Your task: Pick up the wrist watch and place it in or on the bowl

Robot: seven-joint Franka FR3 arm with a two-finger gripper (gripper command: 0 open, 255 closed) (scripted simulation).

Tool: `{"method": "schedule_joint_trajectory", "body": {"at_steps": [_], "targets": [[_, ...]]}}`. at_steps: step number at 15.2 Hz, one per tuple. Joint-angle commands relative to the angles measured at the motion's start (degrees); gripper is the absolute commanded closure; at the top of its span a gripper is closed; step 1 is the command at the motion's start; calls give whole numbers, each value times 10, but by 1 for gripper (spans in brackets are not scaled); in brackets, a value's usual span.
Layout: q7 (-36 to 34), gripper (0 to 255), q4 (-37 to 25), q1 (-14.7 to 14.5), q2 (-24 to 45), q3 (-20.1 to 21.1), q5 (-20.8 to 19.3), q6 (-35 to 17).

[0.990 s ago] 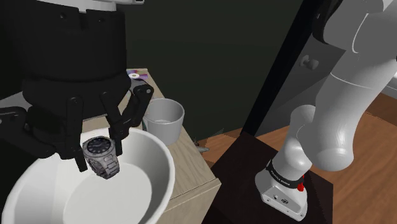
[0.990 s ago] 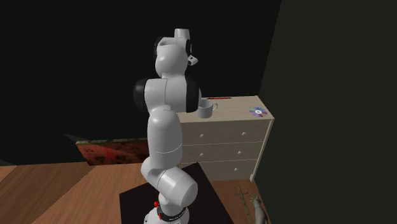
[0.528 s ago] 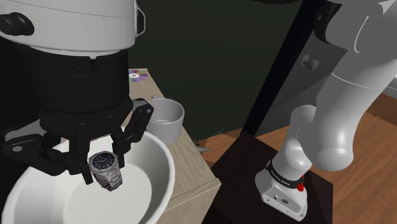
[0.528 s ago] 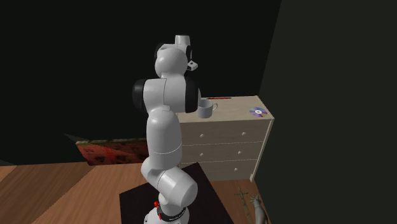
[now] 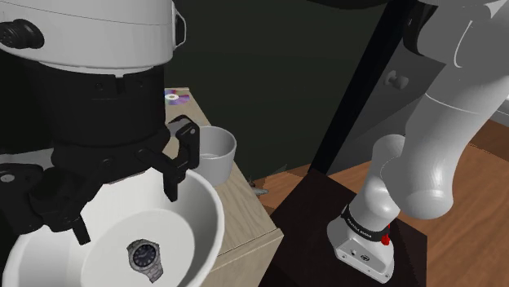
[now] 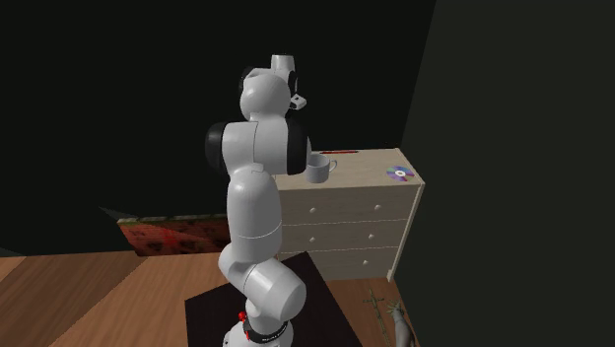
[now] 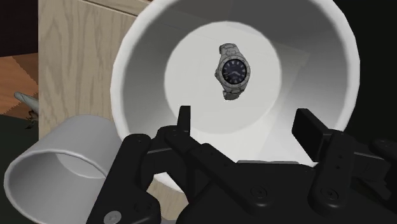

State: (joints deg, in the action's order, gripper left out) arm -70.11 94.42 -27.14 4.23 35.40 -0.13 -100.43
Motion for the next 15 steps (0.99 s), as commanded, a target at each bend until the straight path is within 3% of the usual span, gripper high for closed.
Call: {"method": "schedule_joint_trajectory", "body": {"at_steps": [1, 3, 7, 15], "targets": [[0, 0, 0, 0, 0, 0, 0, 0], [0, 0, 0, 0, 0, 0, 0, 0], [-4, 0, -86, -3, 11, 2, -7, 76], [-4, 0, -85, -3, 11, 2, -7, 76]]}}
